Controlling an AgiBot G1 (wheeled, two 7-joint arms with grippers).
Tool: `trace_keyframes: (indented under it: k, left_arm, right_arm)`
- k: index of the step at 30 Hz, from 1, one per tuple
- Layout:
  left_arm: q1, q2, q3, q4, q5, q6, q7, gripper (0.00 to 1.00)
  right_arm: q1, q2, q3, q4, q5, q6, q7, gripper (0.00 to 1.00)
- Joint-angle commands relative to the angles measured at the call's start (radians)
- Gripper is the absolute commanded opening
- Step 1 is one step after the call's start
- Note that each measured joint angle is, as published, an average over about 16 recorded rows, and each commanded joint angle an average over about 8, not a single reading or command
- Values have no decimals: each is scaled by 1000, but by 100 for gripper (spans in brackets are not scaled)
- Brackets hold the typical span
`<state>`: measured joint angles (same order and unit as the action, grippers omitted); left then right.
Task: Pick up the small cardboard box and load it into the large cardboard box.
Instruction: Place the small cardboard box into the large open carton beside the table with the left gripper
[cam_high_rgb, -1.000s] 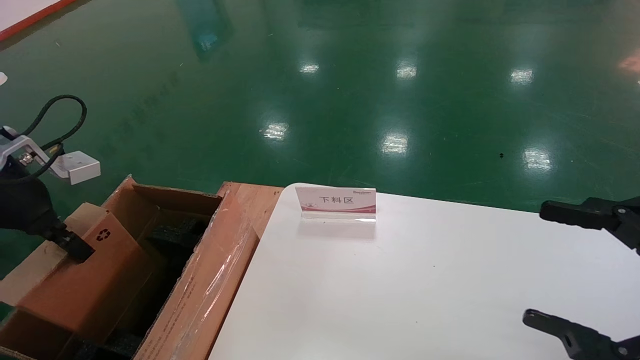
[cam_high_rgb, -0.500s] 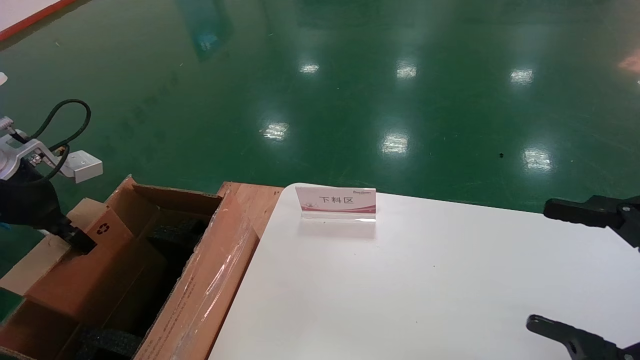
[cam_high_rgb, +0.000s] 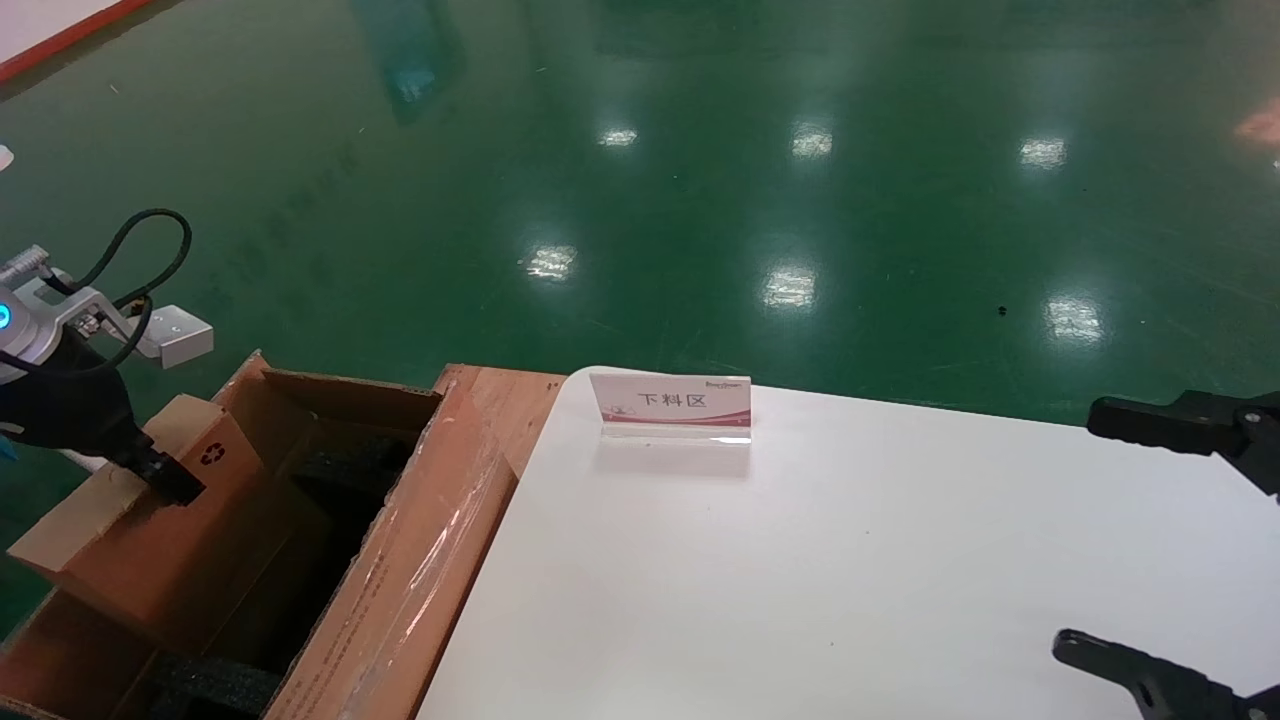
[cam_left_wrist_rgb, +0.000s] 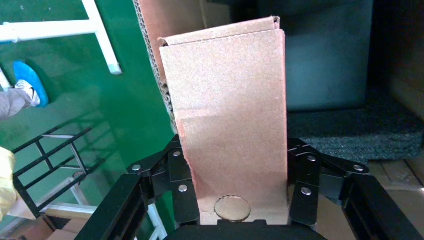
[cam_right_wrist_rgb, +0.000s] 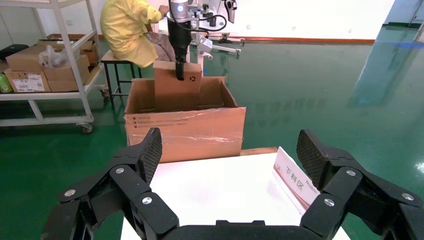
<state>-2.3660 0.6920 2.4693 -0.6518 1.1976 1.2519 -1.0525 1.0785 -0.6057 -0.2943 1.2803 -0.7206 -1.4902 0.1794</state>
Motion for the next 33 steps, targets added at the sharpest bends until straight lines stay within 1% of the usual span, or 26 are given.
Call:
trace_keyframes:
  k: [1,15,33]
  left_arm:
    - [14,2,-2,15,-5,-7,8,0]
    - [61,29,-28,124,-42,-20,78,0]
    - [200,53,-33,200,-71,-59,77,0]
  right_arm:
    - [0,0,0,0,0,0,0,100]
    - [0,0,-1,0,1,0,0,100]
    - [0,1,-2,0,1,1,-1,100]
